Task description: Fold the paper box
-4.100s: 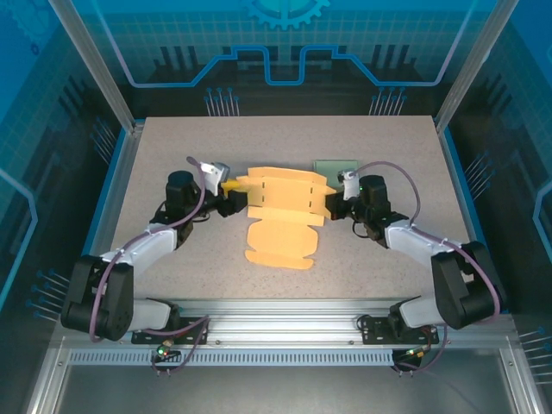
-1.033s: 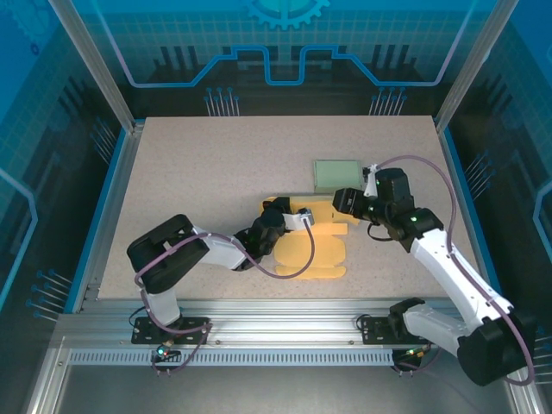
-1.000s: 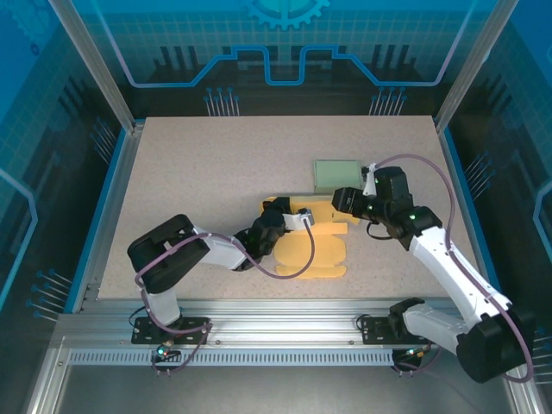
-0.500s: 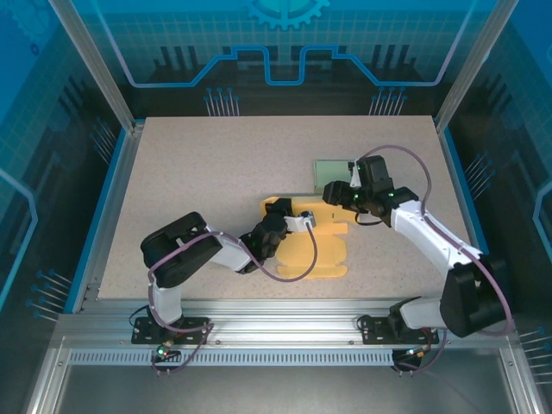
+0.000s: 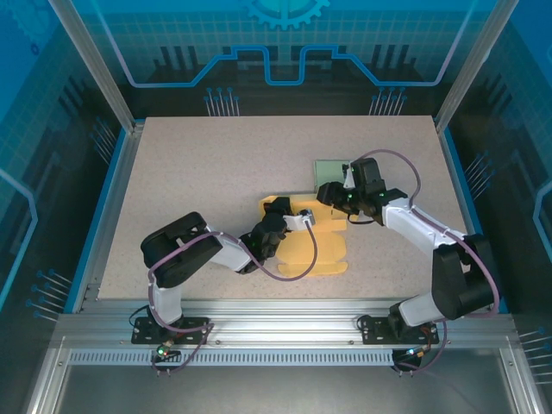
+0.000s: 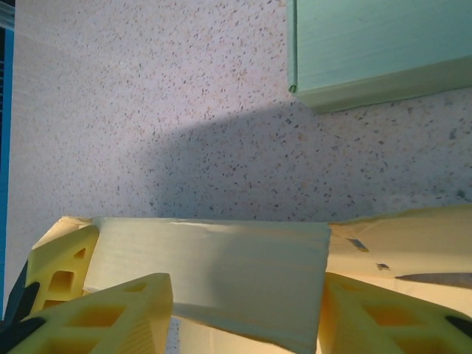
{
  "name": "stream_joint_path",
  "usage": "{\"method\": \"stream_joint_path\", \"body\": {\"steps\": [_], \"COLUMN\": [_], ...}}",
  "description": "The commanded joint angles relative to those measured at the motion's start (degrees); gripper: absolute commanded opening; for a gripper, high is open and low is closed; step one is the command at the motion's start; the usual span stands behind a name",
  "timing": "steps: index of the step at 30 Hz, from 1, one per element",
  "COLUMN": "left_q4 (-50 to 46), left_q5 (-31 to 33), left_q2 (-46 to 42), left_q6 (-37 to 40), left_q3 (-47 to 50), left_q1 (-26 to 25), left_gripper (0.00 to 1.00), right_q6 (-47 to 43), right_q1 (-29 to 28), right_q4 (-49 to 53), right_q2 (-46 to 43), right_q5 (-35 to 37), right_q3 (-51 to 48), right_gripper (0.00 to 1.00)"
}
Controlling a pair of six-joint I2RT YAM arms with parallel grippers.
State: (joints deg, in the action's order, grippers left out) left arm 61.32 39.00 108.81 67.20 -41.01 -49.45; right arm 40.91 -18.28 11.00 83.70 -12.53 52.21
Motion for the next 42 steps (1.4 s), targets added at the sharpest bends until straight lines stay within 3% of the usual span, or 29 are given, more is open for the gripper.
{"method": "stream_joint_path", "body": {"steps": [1, 7, 9, 16, 22, 27, 30, 42], "left_q4": [1.3, 0.6, 1.1, 0.8, 1.0, -0.1, -0.7, 0.9], "left_q5": [-2.1, -2.3, -2.0, -2.4, -3.1, -5.0, -6.4, -8.7], "left_q2": [-1.0, -1.5, -1.6, -2.2, -3.4, -5.8, -7.1, -8.8], "left_q6": [-3.0, -3.6, -3.9, -4.7, -5.7, -8.0, -9.5, -11.5], "left_q3": [0.8, 1.4, 1.8, 2.3, 2.8, 4.2, 5.1, 7.3], "left_q1": [-0.5, -0.5, -0.5, 0.0, 1.2, 1.8, 2.2, 2.8], "left_gripper": [0.00, 0.00, 0.00, 0.00, 0.00, 0.00, 0.00, 0.00], "right_q6": [1.9, 1.8, 1.0, -2.7, -5.6, -6.4, -6.7, -6.9], "right_q1": [0.0, 0.1, 0.1, 0.2, 0.6, 0.8, 1.0, 1.6], "right_q4": [-4.9, -5.6, -4.6, 0.0, 7.1, 9.4, 9.2, 3.2], "right_q2": [0.8, -1.6, -3.2, -13.5, -26.2, -34.1, -36.5, -37.3], "right_q5": [-4.2, -3.8, -2.9, 0.2, 5.2, 6.6, 6.5, 10.1], "right_q3": [-0.9, -1.5, -3.3, -7.4, -12.3, -17.3, -20.1, -26.5], "right_gripper": [0.46, 0.33, 0.33, 0.55, 0.66, 0.66, 0.71, 0.68]}}
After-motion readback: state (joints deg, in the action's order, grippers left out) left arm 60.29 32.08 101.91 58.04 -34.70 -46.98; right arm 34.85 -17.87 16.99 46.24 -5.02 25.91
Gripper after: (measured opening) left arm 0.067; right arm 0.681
